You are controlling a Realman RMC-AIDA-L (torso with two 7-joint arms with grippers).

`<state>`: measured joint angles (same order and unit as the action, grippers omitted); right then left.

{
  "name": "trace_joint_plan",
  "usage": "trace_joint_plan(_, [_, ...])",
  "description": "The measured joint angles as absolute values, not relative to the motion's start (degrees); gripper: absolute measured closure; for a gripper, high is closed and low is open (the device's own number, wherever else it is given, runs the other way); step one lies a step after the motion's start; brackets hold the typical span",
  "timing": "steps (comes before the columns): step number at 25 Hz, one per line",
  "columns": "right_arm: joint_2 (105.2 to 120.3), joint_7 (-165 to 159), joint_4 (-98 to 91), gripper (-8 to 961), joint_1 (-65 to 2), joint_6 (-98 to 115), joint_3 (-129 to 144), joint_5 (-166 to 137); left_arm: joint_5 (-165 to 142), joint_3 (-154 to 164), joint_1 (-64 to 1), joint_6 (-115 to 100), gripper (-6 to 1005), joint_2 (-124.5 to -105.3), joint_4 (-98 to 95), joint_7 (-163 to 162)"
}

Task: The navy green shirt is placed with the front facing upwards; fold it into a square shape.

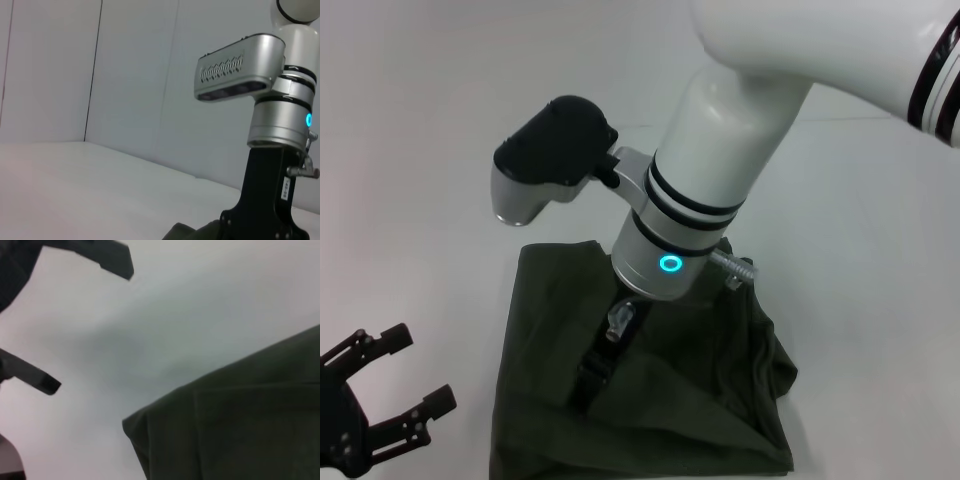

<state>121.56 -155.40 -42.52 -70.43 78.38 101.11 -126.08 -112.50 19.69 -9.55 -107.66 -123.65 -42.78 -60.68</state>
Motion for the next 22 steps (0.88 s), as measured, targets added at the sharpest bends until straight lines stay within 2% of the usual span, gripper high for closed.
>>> trace_joint_plan(13, [121.6, -150.21, -42.71, 189, -70.36, 78.94, 103.85, -126.3, -112.5, 20.1, -11.11, -106.55, 96, -123.37, -39.74, -60.11])
trace_joint_plan(22, [121.64, -147.48, -43.08, 223, -70.33, 78.48, 106.39, -126.19, -112.5, 20.0, -11.82, -105.99, 96, -123.47, -39.13, -59.85])
